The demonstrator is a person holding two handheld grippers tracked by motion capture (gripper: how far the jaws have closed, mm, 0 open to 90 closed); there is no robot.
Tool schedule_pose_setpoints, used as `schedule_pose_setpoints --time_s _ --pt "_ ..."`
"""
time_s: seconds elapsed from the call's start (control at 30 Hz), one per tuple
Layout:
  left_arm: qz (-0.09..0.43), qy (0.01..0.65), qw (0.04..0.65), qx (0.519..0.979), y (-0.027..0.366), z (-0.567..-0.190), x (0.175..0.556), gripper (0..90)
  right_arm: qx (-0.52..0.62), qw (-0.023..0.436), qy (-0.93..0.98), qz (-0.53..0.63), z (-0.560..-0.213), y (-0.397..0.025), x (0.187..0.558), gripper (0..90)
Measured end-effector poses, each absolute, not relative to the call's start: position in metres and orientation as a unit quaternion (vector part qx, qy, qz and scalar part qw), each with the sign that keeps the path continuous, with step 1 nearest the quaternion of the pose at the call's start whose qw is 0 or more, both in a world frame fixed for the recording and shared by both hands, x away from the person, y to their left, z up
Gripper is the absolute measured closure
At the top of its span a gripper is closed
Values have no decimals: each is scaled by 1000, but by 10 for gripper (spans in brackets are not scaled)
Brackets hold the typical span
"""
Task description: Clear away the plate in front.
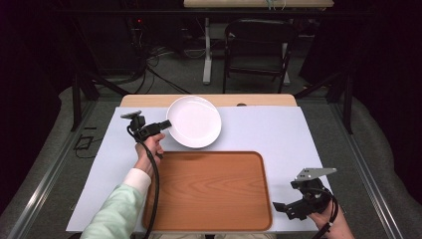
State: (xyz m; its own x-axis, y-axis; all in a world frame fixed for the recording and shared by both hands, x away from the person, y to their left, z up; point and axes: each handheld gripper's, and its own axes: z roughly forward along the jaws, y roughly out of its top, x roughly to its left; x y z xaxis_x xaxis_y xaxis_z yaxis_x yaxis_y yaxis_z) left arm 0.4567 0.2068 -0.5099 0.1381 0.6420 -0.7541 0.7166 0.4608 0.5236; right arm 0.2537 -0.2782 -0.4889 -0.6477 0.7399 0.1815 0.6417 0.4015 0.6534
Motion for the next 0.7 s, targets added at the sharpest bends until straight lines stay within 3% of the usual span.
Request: schedule_pose_setpoints --time_s 0.47,0.7 --pt "-60 612 563 552 198 -492 438 871 430 21 822 372 -493 -249 302 2" --pt "-86 593 572 560 188 -491 427 871 445 -17 794 415 -500 -223 338 52"
